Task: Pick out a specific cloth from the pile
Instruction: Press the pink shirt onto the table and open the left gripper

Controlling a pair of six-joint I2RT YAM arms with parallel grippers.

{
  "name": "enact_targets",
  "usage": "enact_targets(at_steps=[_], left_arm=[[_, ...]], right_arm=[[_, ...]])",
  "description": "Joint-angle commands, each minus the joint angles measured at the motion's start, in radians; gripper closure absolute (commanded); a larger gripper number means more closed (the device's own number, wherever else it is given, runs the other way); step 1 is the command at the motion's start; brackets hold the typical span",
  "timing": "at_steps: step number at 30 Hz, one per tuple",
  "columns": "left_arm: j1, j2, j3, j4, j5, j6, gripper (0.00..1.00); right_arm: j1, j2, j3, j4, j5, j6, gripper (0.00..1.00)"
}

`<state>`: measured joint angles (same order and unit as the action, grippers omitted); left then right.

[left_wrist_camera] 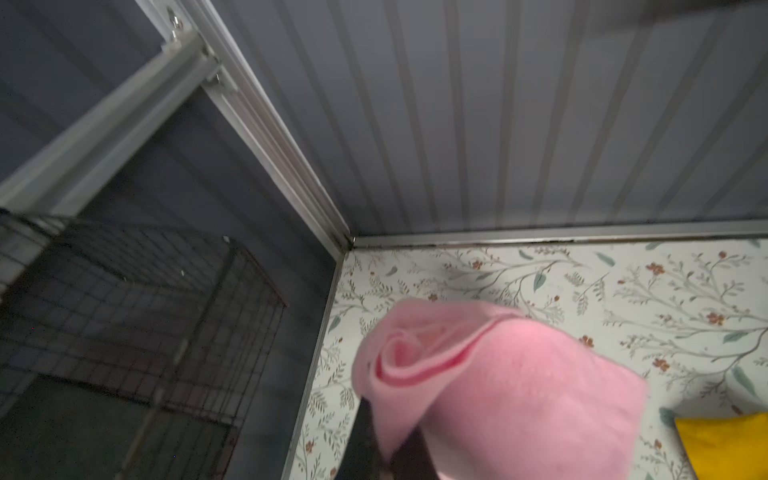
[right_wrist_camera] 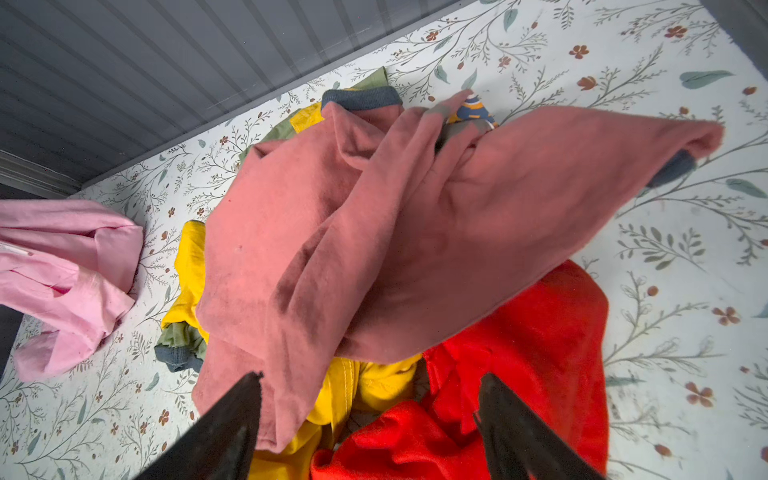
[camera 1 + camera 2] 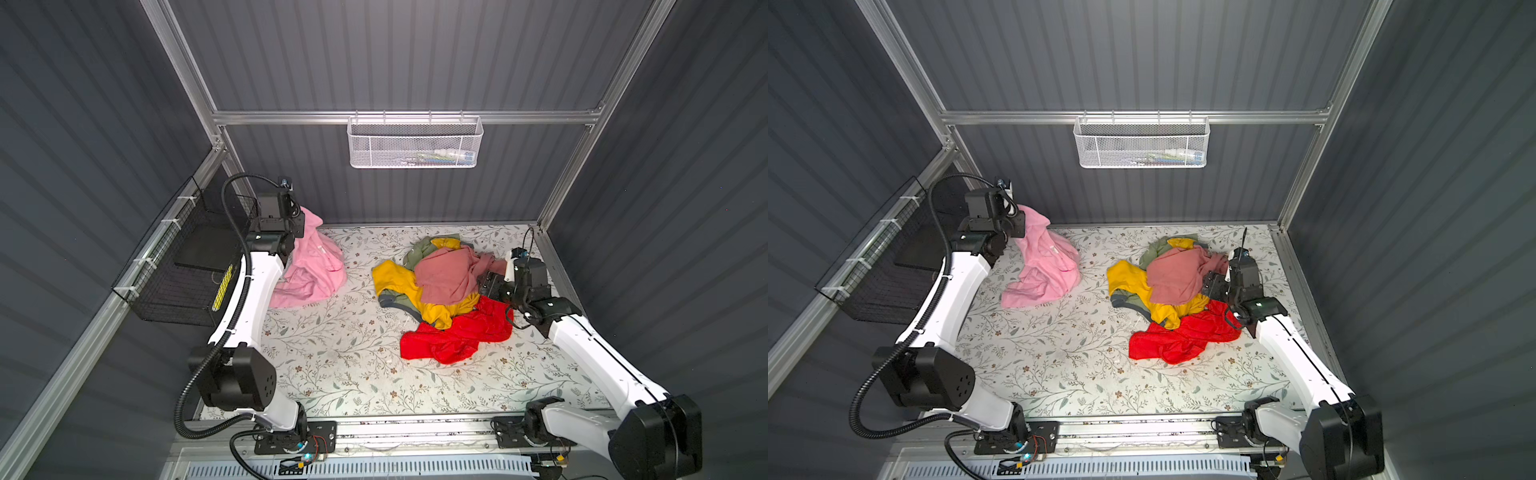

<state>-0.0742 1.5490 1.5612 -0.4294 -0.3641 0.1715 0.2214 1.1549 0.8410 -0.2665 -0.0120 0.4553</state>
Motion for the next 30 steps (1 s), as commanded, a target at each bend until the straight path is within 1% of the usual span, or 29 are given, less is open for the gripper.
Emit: enact_targets(at_steps=[1, 3, 4, 7, 8, 13, 15, 17, 19, 20, 23, 25, 29, 30], left_arm=[[-0.009, -0.019, -0.096, -0.016, -0.049, -0.015, 1.00], [-0.010, -0.023, -0.139, -0.029, -0.032, -0.018, 1.00], [-0.011, -0.023, -0.184, -0.041, -0.010, -0.032, 1.00], [-0.016, -0.028, -0.249, -0.057, 0.072, -0.076, 1.00], [-0.020, -0.024, -0.265, -0.060, 0.083, -0.083, 1.00], [-0.036, 0.058, -0.326, -0.134, 0.027, -0.141, 1.00], [-0.037, 0.103, -0.319, -0.177, 0.036, -0.149, 1.00], [-0.037, 0.131, -0.316, -0.200, 0.089, -0.150, 0.89], [-0.036, 0.139, -0.322, -0.203, 0.137, -0.168, 0.52], [-0.036, 0.136, -0.330, -0.199, 0.137, -0.179, 0.42], [-0.036, 0.106, -0.340, -0.189, 0.150, -0.206, 0.27], [-0.038, 0.077, -0.337, -0.197, 0.155, -0.214, 0.10], [-0.050, 0.015, -0.306, -0.242, 0.102, -0.207, 0.08], [-0.053, -0.008, -0.300, -0.244, 0.092, -0.205, 0.05]], right_arm=[[0.012, 0.014, 0.038, -0.020, 0.000, -0.019, 0.19], [0.017, 0.019, 0.039, -0.017, 0.000, -0.019, 0.19], [0.019, 0.023, 0.040, -0.014, -0.001, -0.017, 0.19], [0.028, 0.043, 0.048, -0.011, -0.004, -0.014, 0.19], [0.031, 0.050, 0.051, -0.011, -0.003, -0.014, 0.19], [0.053, 0.071, 0.061, -0.011, 0.003, -0.014, 0.19], [0.056, 0.072, 0.062, -0.011, 0.005, -0.015, 0.19], [0.057, 0.071, 0.062, -0.014, 0.006, -0.017, 0.19], [0.058, 0.070, 0.064, -0.018, 0.010, -0.019, 0.19], [0.058, 0.069, 0.064, -0.020, 0.011, -0.020, 0.19], [0.058, 0.063, 0.063, -0.027, 0.018, -0.021, 0.19], [0.058, 0.060, 0.064, -0.031, 0.024, -0.026, 0.18], [0.059, 0.058, 0.068, -0.040, 0.037, -0.039, 0.18], [0.058, 0.059, 0.069, -0.039, 0.039, -0.041, 0.18]])
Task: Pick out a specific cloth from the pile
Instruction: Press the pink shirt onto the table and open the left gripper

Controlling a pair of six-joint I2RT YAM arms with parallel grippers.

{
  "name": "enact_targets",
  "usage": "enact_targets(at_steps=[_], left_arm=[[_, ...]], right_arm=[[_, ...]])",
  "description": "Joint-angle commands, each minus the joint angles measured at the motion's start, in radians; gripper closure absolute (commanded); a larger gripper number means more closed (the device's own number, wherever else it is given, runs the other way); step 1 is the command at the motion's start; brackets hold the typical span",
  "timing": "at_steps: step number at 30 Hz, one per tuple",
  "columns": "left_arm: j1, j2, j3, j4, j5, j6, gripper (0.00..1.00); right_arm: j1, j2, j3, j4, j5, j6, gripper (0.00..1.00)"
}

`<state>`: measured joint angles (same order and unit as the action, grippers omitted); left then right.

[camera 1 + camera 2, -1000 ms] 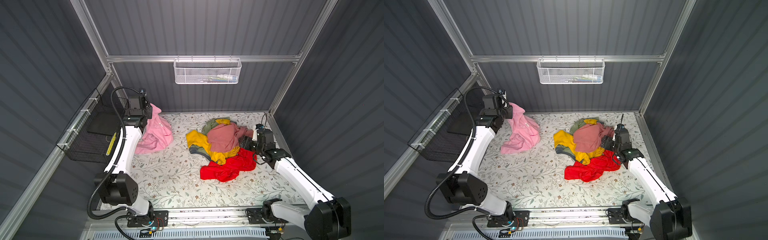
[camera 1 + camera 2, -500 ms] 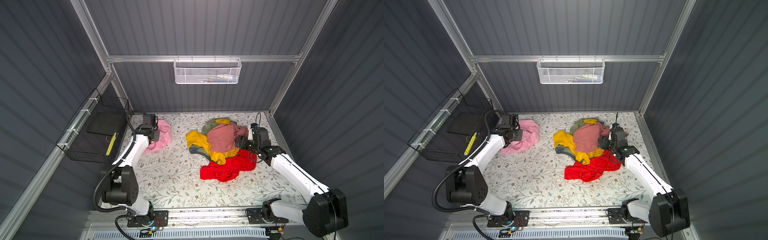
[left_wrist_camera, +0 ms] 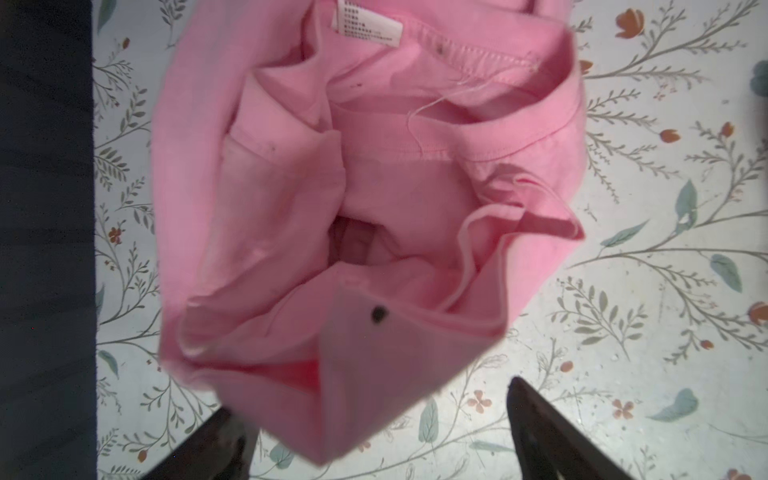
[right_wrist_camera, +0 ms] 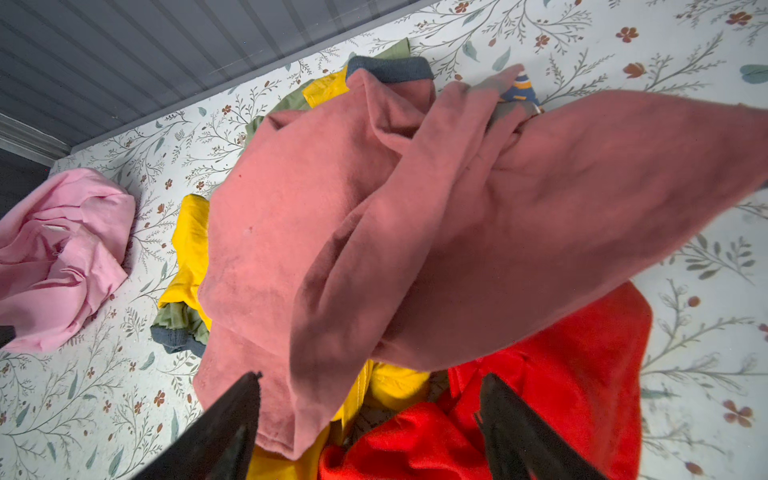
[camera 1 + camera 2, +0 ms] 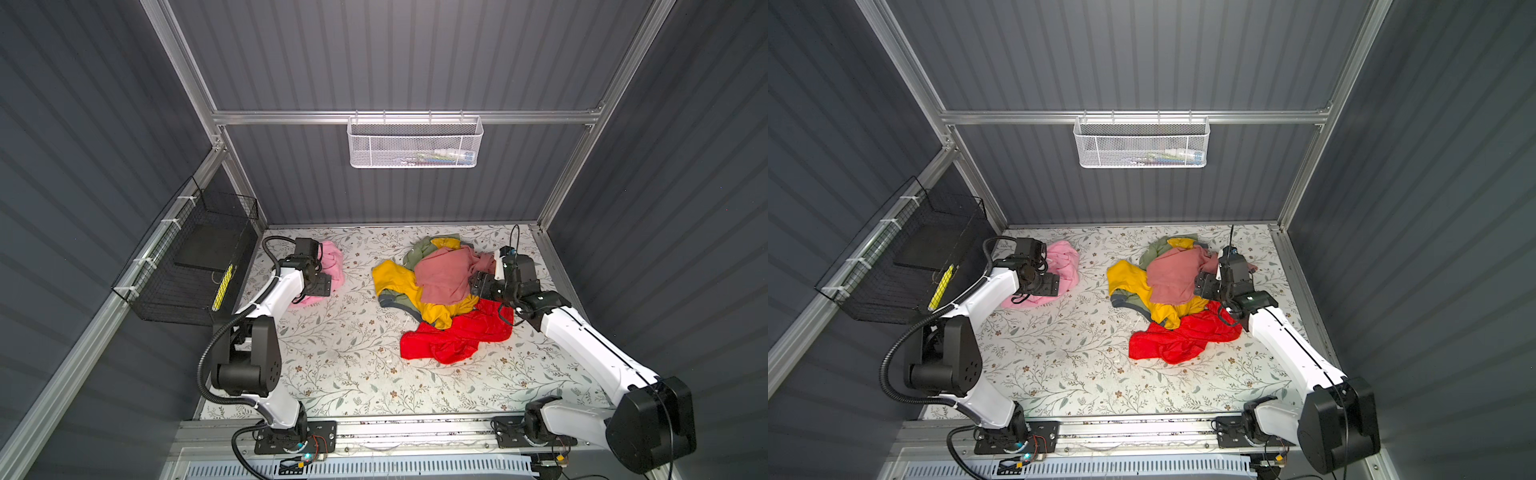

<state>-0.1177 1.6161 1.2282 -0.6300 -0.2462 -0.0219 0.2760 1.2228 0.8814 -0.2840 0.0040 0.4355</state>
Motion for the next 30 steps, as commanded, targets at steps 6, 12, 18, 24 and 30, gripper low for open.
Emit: enact_targets(at_steps=[6, 12, 18, 24, 30], left_arm=[[-0.016, -0.092, 0.077, -0.038, 0.016, 0.005, 0.00], [-0.020, 0.078, 0.171, -0.064, 0.046, 0.017, 0.00], [-0.022, 0.270, 0.251, -0.090, 0.060, -0.010, 0.00], [-0.027, 0.391, 0.232, -0.062, 0.059, -0.060, 0.00], [-0.027, 0.463, 0.240, -0.003, 0.088, -0.054, 0.09]], right_arm=[[0.003, 0.013, 0.046, -0.024, 0.012, -0.023, 0.18], [0.004, 0.010, 0.051, -0.032, 0.016, -0.026, 0.18], [0.003, -0.007, 0.054, -0.059, 0.034, -0.026, 0.18], [0.003, -0.034, 0.046, -0.085, 0.067, -0.030, 0.16], [0.002, -0.040, 0.057, -0.099, 0.083, -0.036, 0.14]])
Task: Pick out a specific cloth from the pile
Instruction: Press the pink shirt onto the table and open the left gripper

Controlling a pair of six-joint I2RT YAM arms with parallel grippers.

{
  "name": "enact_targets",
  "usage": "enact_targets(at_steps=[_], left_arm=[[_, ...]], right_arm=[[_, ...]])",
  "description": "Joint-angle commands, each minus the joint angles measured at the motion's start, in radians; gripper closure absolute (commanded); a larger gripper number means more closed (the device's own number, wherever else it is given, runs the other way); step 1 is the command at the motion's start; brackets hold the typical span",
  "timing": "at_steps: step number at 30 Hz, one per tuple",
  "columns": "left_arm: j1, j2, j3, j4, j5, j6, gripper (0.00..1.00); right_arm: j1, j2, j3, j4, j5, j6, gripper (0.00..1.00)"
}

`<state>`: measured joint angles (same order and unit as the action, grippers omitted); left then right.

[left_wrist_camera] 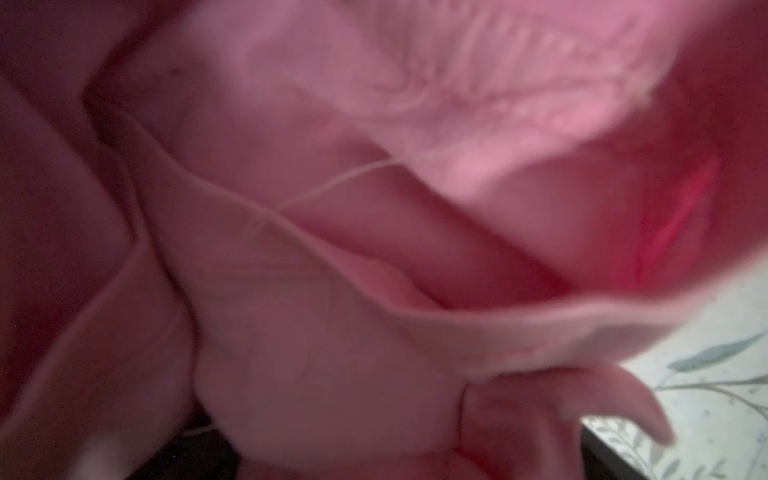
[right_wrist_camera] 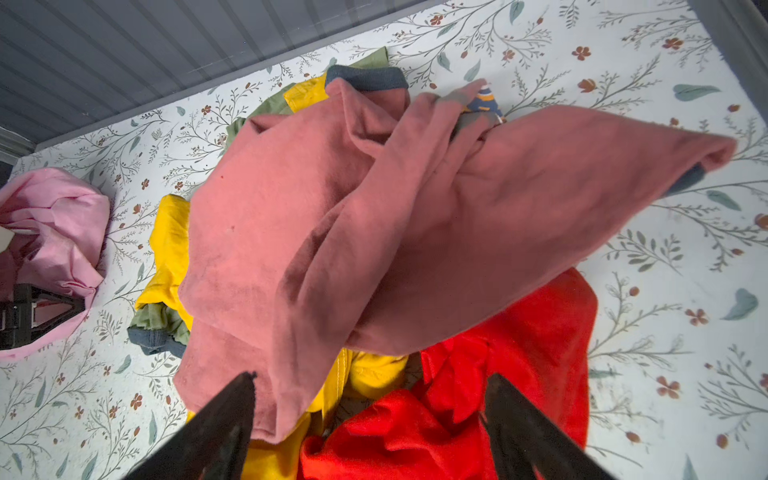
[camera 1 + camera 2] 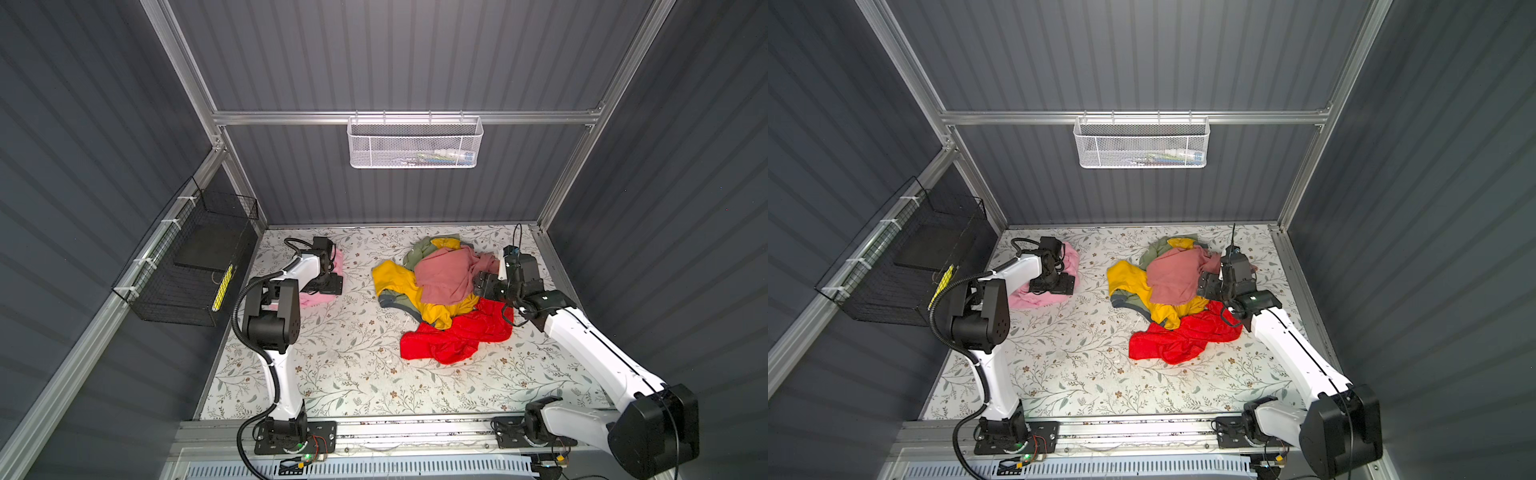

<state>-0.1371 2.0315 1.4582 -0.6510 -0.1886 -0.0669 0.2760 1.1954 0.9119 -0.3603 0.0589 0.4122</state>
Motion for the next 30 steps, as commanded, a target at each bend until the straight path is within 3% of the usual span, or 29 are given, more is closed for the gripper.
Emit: enact_targets(at_steps=[1, 3, 7, 10, 17, 24, 30], left_arm=[[-0.007, 0.060, 0.016, 0.021, 0.031, -0.005, 0.13], [-0.007, 0.082, 0.025, 0.031, 0.042, 0.013, 0.26], [-0.017, 0.087, 0.029, 0.071, 0.078, 0.075, 0.70], [-0.037, 0.068, 0.018, 0.117, 0.079, 0.160, 0.85], [-0.049, 0.071, 0.021, 0.210, 0.025, 0.405, 0.94], [-0.040, 0.076, 0.008, 0.314, 0.030, 0.721, 0.96], [0.043, 0.064, 0.021, 0.324, 0.204, 0.804, 0.92]], right_arm=[[0.002, -0.015, 0.029, -0.023, 0.028, -0.014, 0.14], [0.002, -0.021, 0.034, -0.023, 0.033, -0.015, 0.14], [0.000, -0.031, 0.032, -0.049, 0.044, -0.021, 0.13], [0.000, -0.029, 0.031, -0.048, 0.043, -0.023, 0.13], [0.000, -0.017, 0.047, -0.050, 0.035, -0.028, 0.13], [0.000, -0.003, 0.059, -0.066, 0.038, -0.049, 0.14], [-0.001, 0.030, 0.080, -0.067, 0.024, -0.068, 0.13]])
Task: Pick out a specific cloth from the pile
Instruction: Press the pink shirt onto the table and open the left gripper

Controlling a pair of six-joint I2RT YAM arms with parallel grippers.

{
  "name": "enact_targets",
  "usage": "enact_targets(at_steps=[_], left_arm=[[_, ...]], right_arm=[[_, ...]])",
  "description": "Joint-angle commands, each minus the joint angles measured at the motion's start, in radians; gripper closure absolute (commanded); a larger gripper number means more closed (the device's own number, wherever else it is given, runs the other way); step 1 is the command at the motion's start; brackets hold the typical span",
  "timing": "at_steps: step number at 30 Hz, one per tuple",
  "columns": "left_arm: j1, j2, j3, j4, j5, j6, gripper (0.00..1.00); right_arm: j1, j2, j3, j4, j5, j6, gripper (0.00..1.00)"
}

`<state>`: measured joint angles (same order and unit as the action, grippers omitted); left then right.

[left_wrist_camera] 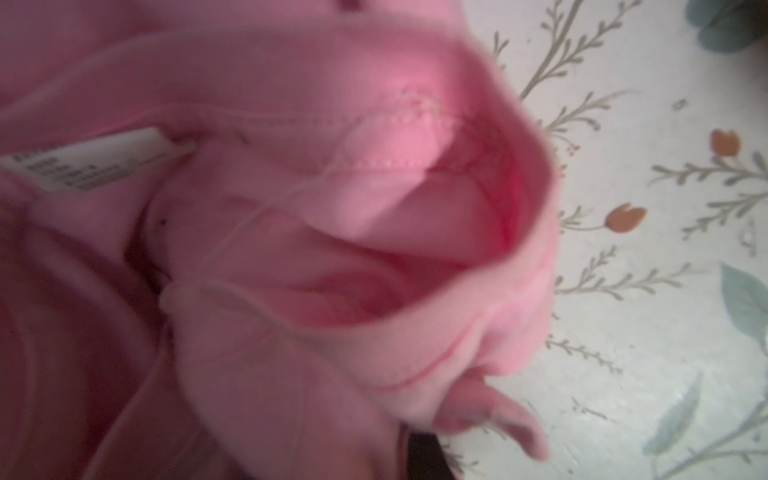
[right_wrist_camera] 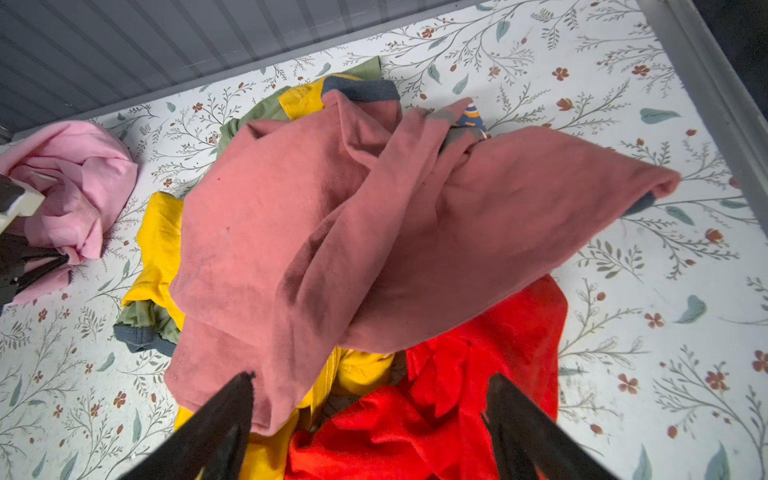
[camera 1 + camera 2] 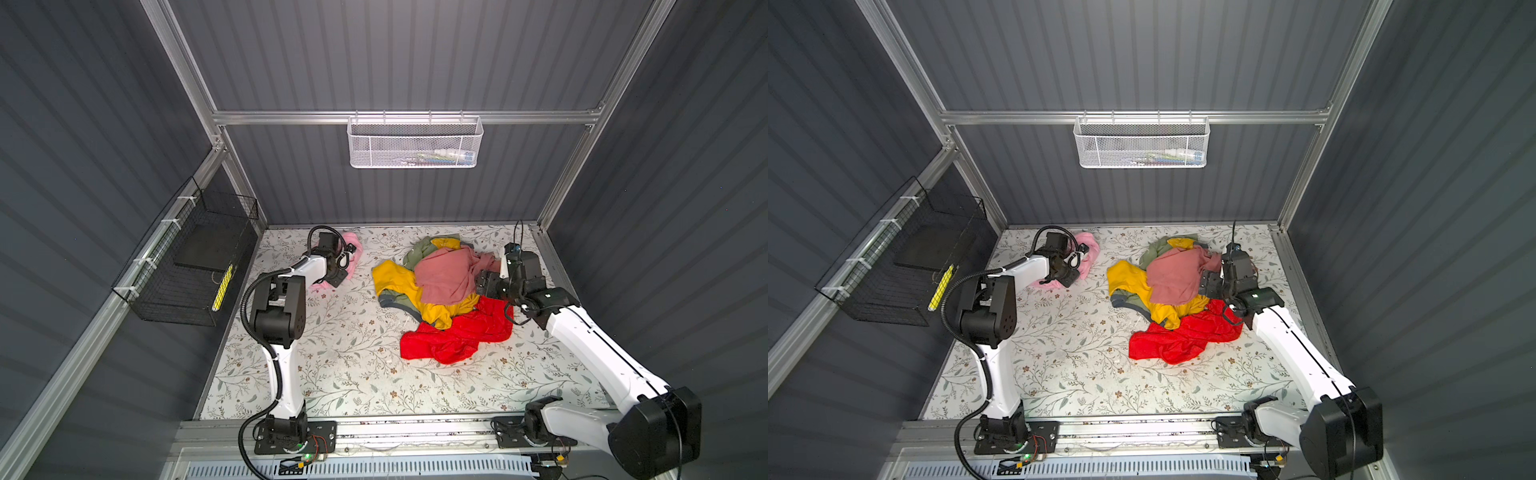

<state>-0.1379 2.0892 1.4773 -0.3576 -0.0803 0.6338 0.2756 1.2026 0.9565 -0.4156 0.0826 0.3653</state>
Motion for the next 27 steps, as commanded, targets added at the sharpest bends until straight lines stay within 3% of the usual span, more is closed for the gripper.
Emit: enact_targets(at_steps=[1, 15, 18, 22, 27], left_arm=[[0.047, 0.006, 0.004, 0.023, 0.099, 0.121, 0.91], [0.047, 0.005, 0.013, 0.030, 0.016, 0.080, 0.75], [0.047, -0.021, 0.010, 0.045, 0.016, 0.054, 0.60], [0.047, -0.078, -0.020, 0.090, -0.030, 0.007, 0.22], [0.045, -0.203, -0.101, 0.154, -0.066, -0.054, 0.05]], right_arm=[[-0.002, 0.031, 0.040, -0.011, -0.007, -0.023, 0.13], [-0.010, 0.078, 0.067, -0.014, -0.032, -0.042, 0.13], [-0.012, 0.074, 0.062, -0.013, -0.033, -0.042, 0.13], [-0.018, 0.057, 0.057, 0.002, -0.029, -0.063, 0.12], [-0.040, 0.033, 0.025, 0.055, -0.029, -0.135, 0.09]])
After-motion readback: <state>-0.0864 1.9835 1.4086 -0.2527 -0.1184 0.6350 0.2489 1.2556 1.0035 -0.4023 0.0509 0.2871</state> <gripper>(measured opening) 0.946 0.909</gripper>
